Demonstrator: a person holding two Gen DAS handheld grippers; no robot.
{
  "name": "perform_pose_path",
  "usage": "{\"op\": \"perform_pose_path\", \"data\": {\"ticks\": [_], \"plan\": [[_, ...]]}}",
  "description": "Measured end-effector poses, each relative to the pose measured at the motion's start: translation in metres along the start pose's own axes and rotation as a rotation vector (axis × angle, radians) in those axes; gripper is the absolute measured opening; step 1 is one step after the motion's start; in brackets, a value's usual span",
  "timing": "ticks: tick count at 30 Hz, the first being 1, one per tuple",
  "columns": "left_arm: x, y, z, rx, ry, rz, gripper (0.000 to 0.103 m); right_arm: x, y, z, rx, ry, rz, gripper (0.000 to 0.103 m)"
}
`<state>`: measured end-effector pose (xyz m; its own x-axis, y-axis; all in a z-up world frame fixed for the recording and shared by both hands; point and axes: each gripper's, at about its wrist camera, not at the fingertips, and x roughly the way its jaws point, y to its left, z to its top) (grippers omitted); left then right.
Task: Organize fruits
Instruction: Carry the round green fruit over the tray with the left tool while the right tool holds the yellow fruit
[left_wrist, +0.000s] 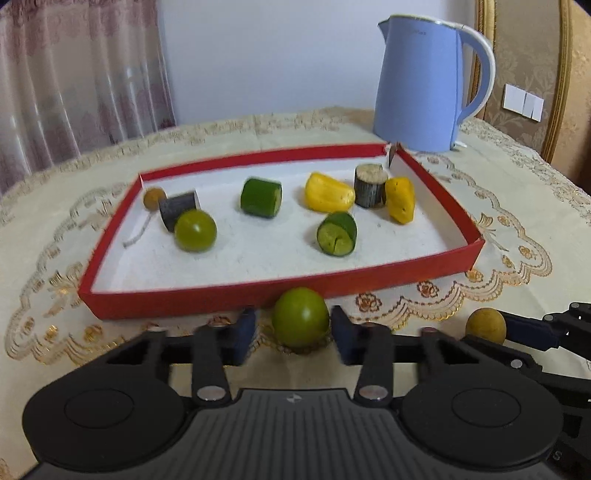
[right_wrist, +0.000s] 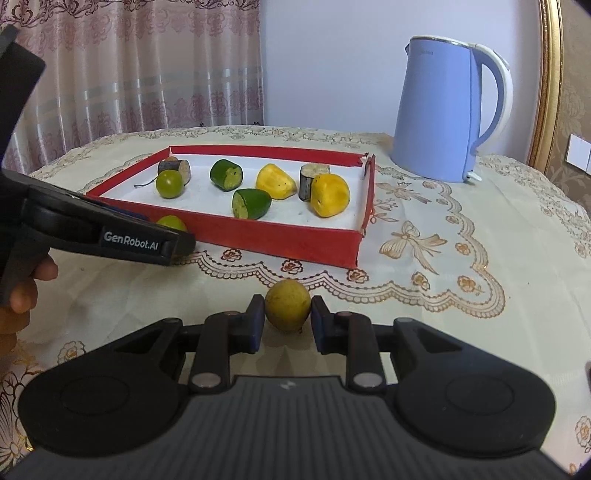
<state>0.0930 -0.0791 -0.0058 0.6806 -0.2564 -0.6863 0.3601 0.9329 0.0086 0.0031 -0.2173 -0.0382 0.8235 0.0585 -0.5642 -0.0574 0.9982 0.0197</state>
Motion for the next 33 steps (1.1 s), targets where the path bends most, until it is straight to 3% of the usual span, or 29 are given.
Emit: {"op": "perform_pose_path", "data": {"ticks": [9, 18, 22, 33], "plan": [[-0.018, 0.008, -0.005, -0.017, -0.043, -0.032, 0.032, -0.001, 0.003, 0.000, -0.003, -0.003, 0.011, 0.025], [-0.029, 0.036, -0.018, -0.038, -0.019, 0.125, 0.033, -0.006, 0.009, 0.003, -0.017, -0.016, 0.034, 0.025], [-0.020, 0.041, -0.017, -0.052, -0.005, 0.151, 0.033, -0.006, 0.013, 0.003, -0.025, -0.016, 0.041, 0.025], [-0.008, 0.026, -0.016, 0.027, -0.040, 0.226, 0.033, -0.007, 0.012, 0.003, -0.022, -0.012, 0.034, 0.025]]}}
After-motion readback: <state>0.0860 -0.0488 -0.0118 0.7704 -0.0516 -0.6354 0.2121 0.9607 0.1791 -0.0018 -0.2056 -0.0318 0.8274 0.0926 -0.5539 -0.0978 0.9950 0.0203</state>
